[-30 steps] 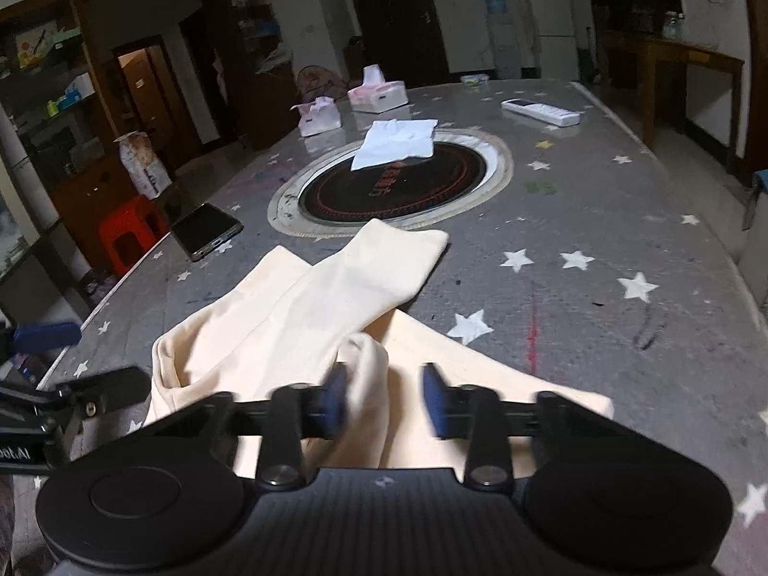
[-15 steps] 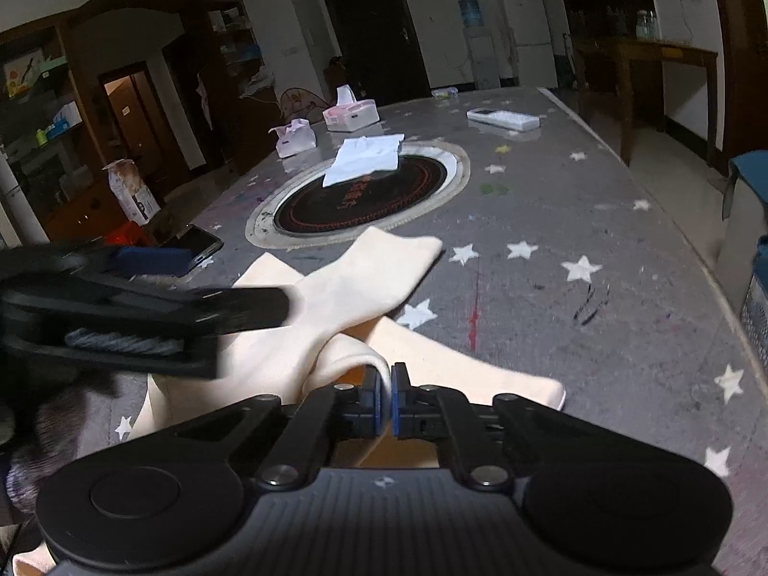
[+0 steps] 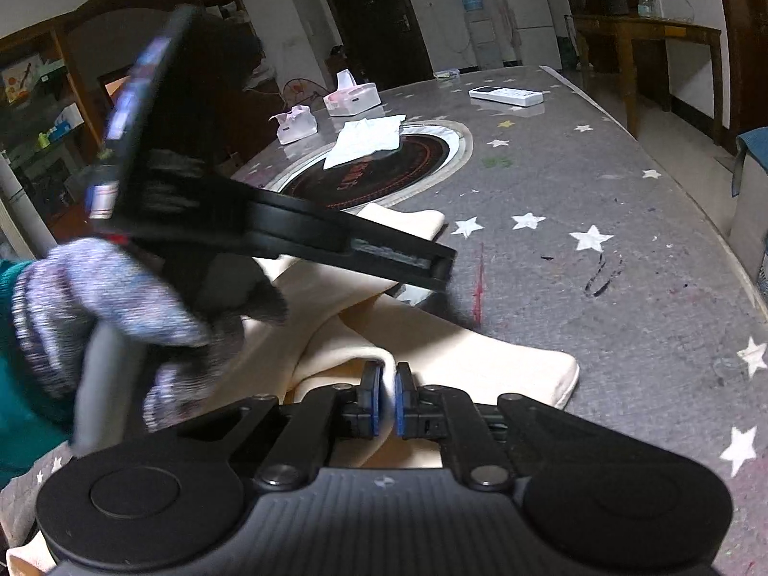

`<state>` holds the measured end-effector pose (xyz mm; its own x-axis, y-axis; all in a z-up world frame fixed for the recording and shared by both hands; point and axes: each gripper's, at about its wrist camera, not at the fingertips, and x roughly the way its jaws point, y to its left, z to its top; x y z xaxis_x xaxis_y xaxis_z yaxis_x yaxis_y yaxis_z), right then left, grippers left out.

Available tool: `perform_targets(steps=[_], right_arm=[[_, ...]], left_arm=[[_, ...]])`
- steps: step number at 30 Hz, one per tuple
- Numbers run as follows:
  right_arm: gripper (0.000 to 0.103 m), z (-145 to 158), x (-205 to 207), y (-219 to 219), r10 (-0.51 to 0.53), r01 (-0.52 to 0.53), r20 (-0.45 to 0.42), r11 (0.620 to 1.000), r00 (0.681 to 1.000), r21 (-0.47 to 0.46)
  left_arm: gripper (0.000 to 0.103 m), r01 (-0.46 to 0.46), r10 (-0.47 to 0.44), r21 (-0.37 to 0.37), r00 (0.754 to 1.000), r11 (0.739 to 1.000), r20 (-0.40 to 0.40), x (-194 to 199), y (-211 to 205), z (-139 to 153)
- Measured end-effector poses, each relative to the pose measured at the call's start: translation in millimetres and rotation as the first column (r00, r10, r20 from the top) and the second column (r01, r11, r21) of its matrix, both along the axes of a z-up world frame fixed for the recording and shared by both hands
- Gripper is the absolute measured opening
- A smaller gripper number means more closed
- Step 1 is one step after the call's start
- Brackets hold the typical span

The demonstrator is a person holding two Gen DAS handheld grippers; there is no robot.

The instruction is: Fold clothes

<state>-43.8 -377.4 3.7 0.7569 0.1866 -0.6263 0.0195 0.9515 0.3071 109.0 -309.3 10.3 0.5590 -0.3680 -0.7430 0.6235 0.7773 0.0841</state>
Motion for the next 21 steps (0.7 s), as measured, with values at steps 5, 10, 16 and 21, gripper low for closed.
perform_targets(steps=[5, 10, 16, 21], right_arm=[[0.008, 0.2, 0.3, 0.2, 0.004, -0.004, 0.0, 1.0, 1.0, -0.001], [0.007, 4.1, -4.4, 1.9, 0.004, -0.003, 0.01, 1.0, 1.0, -0.019], [0.005, 15.7, -16.2, 1.0, -0.006, 0.008, 0.045, 0.999, 0.999, -0.048], [0.004, 28.9, -30.0, -8.3, -0.035, 0.041, 0.078, 0.996, 0.996, -0.076]], left_arm=[[0.05, 0.017, -0.017, -0.05, 1.0, 0.999, -0.009, 6.9, 3.7, -0.6], [0.01, -0.017, 0.014, -0.106, 1.0, 0.994, -0.027, 15.2, 19.2, 1.9], [0.008, -0.099, 0.096, -0.209, 0.995, 0.973, -0.023, 8.3, 61.9, 23.3], [0.007, -0.173, 0.191, -0.318, 0.981, 0.932, 0.029, -9.9, 118.2, 60.2]])
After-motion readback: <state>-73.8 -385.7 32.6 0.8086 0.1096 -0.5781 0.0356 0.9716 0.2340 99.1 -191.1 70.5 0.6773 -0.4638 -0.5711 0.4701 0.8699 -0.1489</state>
